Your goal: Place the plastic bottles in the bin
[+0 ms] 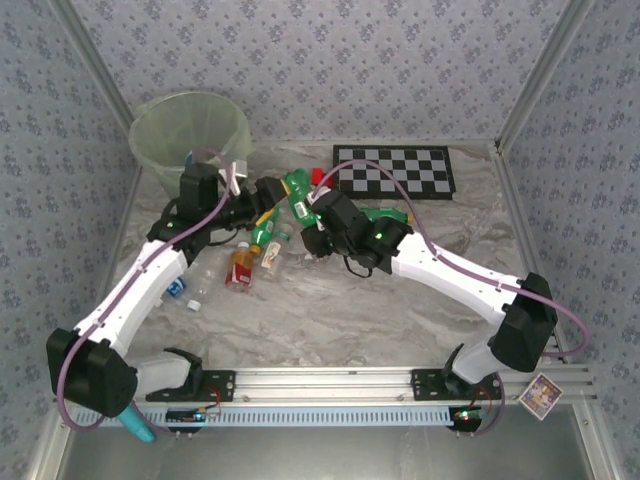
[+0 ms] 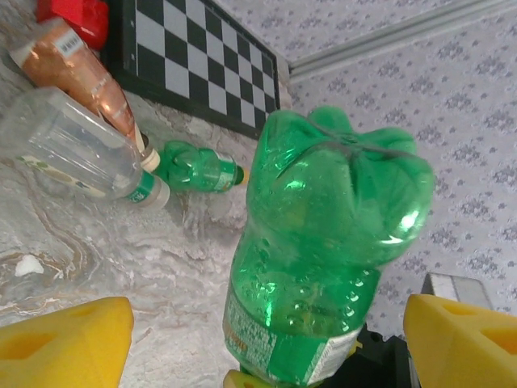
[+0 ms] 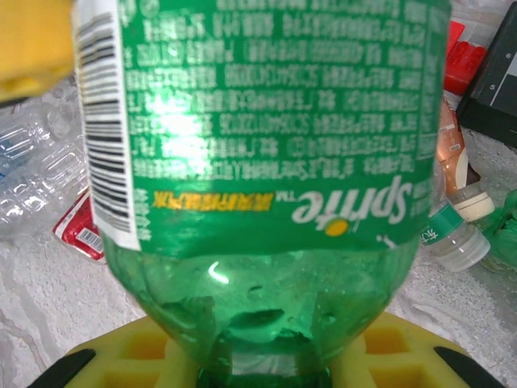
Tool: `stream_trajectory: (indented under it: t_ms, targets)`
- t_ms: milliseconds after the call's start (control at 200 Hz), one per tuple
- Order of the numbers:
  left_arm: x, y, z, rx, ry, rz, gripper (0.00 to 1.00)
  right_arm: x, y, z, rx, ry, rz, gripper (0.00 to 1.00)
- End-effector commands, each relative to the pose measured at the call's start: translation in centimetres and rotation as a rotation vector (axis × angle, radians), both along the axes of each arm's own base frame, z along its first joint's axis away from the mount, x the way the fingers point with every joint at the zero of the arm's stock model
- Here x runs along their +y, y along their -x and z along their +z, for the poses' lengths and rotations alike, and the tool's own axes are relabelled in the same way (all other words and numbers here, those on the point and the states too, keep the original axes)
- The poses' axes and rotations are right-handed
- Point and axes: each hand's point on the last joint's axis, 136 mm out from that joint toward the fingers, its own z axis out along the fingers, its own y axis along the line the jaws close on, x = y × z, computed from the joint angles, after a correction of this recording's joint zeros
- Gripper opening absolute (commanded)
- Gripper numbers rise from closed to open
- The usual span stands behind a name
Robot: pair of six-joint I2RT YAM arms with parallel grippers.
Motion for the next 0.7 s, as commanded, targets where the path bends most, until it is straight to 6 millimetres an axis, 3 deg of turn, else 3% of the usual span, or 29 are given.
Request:
stream_trajectory:
  t_ms: [0, 400, 695]
  targets:
    - [-1.5, -0.6, 3.3, -0.104, 0.039, -0.055, 0.86, 0.7, 0.1, 2.1, -0.037, -0.024, 0.037, 0.26]
    - [-3.8, -2.5, 3.6, -0.106, 0.033, -0.107, 0.78, 1.3, 0.8, 2.8, -0.056, -0.024, 0.077, 0.26]
    - [-4.1, -2.8, 3.3, -0.094, 0.019, -0.109, 0.52, 0.8, 0.7, 2.5, -0.051, -0.018, 0.065, 0.27]
